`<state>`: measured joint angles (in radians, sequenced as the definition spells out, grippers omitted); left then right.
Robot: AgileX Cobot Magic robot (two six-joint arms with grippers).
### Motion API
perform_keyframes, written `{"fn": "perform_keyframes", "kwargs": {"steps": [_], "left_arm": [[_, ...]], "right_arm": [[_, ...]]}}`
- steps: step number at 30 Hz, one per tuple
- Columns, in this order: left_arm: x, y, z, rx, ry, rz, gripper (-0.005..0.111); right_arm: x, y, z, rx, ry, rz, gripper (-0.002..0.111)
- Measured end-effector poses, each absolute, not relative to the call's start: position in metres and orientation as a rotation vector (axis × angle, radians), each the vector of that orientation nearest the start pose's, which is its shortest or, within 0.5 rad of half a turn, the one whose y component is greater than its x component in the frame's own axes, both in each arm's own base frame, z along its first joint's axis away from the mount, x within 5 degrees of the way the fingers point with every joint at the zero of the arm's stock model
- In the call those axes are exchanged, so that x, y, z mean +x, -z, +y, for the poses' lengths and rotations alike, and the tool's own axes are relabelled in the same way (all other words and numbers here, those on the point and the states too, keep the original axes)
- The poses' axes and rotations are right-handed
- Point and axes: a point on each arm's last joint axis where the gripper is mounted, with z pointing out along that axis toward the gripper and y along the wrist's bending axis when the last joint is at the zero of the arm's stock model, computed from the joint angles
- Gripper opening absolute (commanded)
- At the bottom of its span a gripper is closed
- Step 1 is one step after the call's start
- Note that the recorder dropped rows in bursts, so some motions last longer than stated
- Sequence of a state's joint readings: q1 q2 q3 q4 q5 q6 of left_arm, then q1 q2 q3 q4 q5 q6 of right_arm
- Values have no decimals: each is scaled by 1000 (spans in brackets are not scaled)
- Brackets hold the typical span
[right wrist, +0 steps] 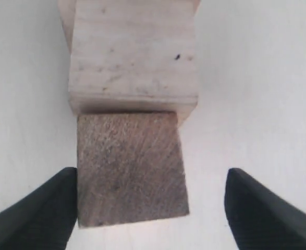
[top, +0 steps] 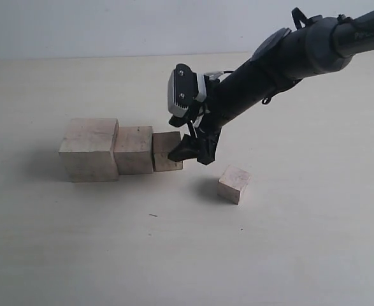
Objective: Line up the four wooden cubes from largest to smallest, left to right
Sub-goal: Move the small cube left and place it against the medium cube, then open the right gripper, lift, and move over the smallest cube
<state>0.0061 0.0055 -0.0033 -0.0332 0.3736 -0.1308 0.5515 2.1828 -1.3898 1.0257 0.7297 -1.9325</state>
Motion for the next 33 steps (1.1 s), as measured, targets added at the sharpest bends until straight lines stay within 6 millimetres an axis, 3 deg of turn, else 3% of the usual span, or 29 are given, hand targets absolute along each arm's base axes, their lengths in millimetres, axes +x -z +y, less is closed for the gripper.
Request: {"fn": "perform_keyframes", "kwargs": {"steps": [9, 15, 19, 24, 33], "left_arm": [[53, -180, -1, -148, 119, 1855, 0], [53, -180, -1, -148, 119, 1855, 0], [53, -180, -1, -148, 119, 1855, 0], [53, -180, -1, -148, 119, 1855, 0], [53, -180, -1, -148, 119, 1855, 0]], "right_arm": [[329, -169, 264, -1871, -658, 1707, 73], [324, -191, 254, -1837, -612, 1842, 71], [325, -188, 242, -1831, -489, 2024, 71], [322, -182, 227, -1692, -391, 2379, 71], [307, -178, 217, -1629, -421, 2657, 71]]}}
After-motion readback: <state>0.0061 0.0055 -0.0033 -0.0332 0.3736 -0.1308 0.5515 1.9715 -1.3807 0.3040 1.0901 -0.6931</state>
